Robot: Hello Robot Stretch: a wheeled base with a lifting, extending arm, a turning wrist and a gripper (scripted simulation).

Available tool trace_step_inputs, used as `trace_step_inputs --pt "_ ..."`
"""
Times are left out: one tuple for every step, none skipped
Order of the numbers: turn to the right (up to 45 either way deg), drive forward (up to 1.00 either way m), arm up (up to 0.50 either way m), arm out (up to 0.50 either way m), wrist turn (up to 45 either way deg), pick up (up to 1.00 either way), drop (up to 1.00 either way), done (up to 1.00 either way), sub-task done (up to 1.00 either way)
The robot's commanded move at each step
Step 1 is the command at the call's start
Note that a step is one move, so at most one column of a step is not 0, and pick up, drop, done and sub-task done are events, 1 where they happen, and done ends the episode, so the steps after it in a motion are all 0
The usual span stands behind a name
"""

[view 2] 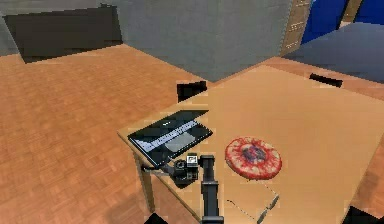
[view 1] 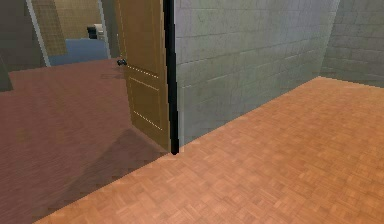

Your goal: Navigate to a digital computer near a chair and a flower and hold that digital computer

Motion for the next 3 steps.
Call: trace_step_inputs --pt "0.0 0.0 0.0 0.0 0.0 1.0 0.0 0.0 0.0" --pt "0.0 0.0 0.1 0.0 0.0 0.0 0.0 0.0 0.0" --pt "0.0 0.0 0.0 0.0 0.0 0.0 0.0 1.0 0.0"
